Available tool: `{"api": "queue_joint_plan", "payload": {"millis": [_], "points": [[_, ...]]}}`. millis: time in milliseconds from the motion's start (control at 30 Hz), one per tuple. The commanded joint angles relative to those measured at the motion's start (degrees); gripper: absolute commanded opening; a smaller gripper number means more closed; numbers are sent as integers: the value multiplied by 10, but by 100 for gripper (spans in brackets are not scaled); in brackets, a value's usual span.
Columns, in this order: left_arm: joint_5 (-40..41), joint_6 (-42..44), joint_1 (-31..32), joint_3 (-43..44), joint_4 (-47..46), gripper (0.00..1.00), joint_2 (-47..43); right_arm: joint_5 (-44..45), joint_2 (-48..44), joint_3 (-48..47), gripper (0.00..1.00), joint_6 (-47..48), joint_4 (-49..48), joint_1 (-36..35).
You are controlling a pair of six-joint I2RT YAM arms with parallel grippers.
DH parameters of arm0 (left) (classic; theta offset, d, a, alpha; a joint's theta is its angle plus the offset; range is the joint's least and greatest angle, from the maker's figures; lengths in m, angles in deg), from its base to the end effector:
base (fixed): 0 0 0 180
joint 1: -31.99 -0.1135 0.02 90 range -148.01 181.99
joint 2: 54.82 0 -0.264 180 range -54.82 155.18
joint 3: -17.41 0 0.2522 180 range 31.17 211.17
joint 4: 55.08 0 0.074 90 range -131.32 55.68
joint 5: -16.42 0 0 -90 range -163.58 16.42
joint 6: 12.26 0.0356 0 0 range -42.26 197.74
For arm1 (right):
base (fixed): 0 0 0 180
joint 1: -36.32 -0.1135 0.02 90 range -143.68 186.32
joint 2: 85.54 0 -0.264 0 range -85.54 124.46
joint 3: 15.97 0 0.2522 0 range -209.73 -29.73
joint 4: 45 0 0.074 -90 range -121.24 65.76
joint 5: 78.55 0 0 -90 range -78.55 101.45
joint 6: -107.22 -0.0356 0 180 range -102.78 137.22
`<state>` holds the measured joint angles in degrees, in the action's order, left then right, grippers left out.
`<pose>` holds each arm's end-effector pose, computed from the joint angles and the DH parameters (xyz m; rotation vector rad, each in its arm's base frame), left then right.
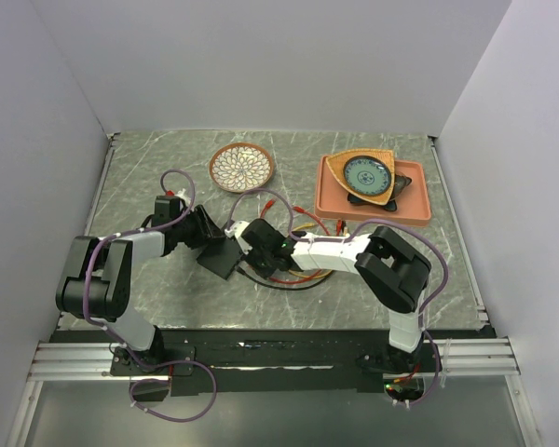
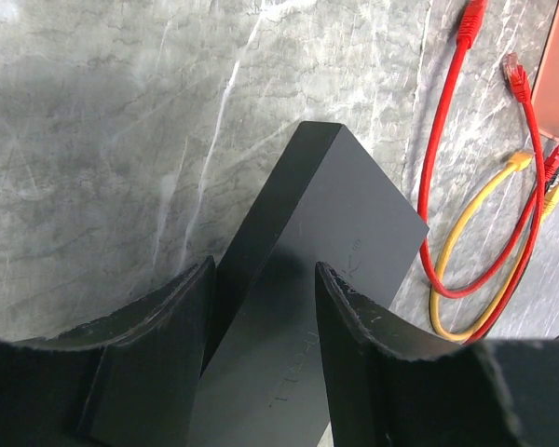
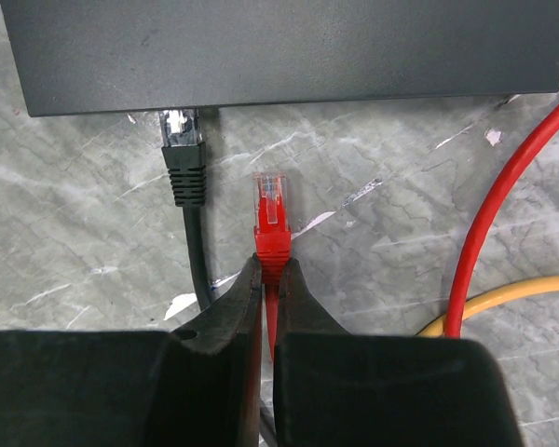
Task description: Insert the plug into the switch port
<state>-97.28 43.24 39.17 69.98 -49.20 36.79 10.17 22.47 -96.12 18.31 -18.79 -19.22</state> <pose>0.2947 -0.0515 0.1433 -0.3667 2.4011 -0.8318 0.2194 0.3211 0.1580 -1.2244 2.2529 0.4058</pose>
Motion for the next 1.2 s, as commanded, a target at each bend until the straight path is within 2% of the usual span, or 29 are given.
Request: {"api": "queue_joint_plan", "payload": {"millis": [0, 367, 967, 1167], "points": [[-31, 4, 2, -11, -4, 52, -7, 29, 27, -16, 0, -6, -43, -6], [-37, 0, 3, -15, -12, 52, -5, 45, 31, -11, 0, -10, -94, -17], [-67, -9, 2, -17, -31, 53, 9, 53, 66, -57, 0, -16, -46, -25], [-71, -11, 2, -15, -33, 54, 14, 66, 70, -70, 0, 14, -33, -39]]}}
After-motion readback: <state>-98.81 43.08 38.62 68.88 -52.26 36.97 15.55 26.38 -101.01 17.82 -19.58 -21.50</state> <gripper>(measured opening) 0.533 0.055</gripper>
